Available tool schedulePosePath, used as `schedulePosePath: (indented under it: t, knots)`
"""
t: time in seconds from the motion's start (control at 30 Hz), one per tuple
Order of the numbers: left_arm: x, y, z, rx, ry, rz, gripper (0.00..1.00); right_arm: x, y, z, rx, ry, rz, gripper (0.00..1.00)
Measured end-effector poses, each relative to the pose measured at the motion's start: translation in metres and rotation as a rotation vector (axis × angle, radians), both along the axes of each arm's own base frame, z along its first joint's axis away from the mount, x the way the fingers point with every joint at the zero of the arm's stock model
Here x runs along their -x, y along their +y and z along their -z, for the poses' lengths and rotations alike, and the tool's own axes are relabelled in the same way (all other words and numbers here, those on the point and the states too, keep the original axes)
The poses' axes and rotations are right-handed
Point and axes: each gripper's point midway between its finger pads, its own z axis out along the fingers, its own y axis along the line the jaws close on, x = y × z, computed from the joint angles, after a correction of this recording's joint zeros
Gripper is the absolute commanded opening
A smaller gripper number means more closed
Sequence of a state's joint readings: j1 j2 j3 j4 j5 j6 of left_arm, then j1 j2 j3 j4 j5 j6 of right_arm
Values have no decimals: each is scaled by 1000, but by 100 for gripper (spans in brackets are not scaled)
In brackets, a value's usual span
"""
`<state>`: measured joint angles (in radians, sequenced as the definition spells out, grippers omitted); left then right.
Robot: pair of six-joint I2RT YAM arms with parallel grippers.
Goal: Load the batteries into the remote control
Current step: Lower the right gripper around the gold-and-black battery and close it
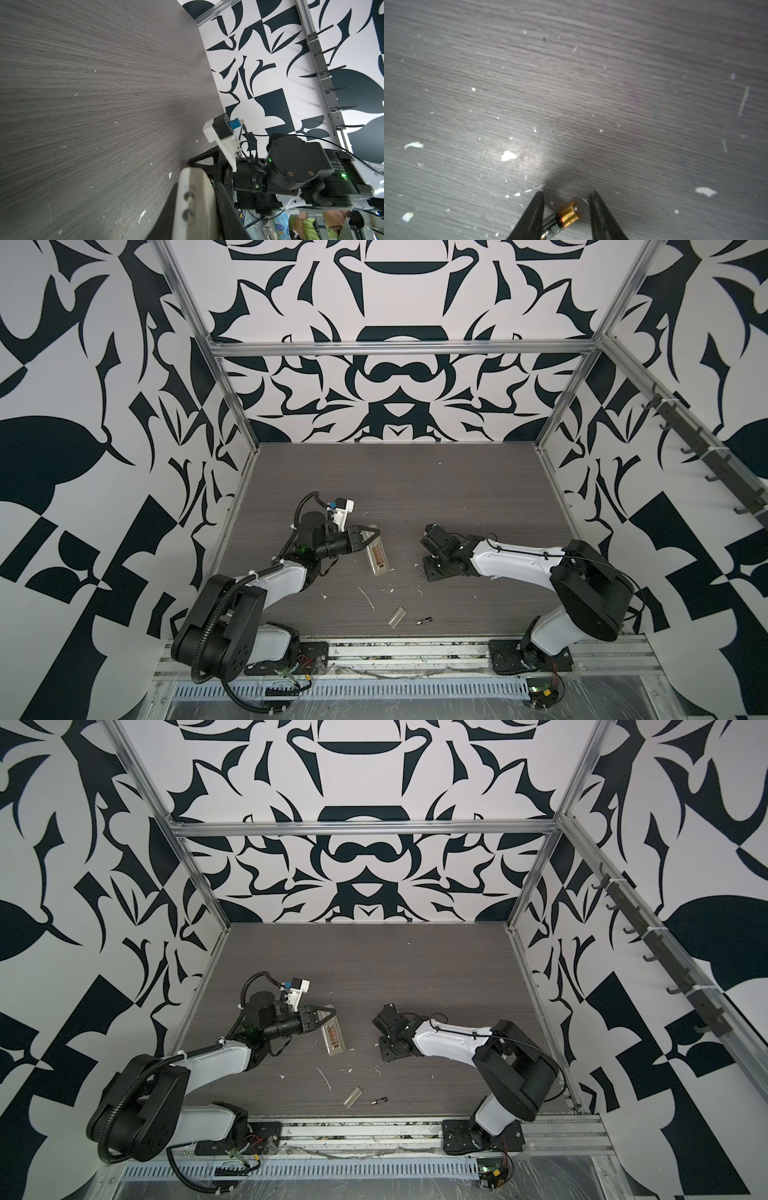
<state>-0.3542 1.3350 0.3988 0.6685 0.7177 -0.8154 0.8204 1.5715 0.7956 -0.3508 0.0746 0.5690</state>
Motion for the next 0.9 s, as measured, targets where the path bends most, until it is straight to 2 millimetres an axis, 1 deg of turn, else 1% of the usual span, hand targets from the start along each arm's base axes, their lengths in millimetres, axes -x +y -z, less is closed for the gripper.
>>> schedulePosePath:
  t: [0.07, 0.27, 0.33, 0.73, 0.83, 0.9]
  knots:
    - [0, 0, 0, -1, 1, 0, 0, 1, -1, -1, 0, 3, 5, 44]
    - [0, 0, 1, -4, 3, 1, 0, 4, -4, -13, -12, -4, 14, 43]
    - [0, 0, 1, -4, 3, 1, 0, 4, -4, -14, -16, -4, 18, 43]
    - [0, 0, 2, -5, 5, 2, 0, 10, -3, -6, -7, 34, 27, 40]
    - [0, 0, 3, -6, 8, 2, 0, 14, -2, 1, 4, 53, 22, 35]
    - [0, 0, 3, -6, 8, 2, 0, 14, 0, 1, 2, 56, 21, 32]
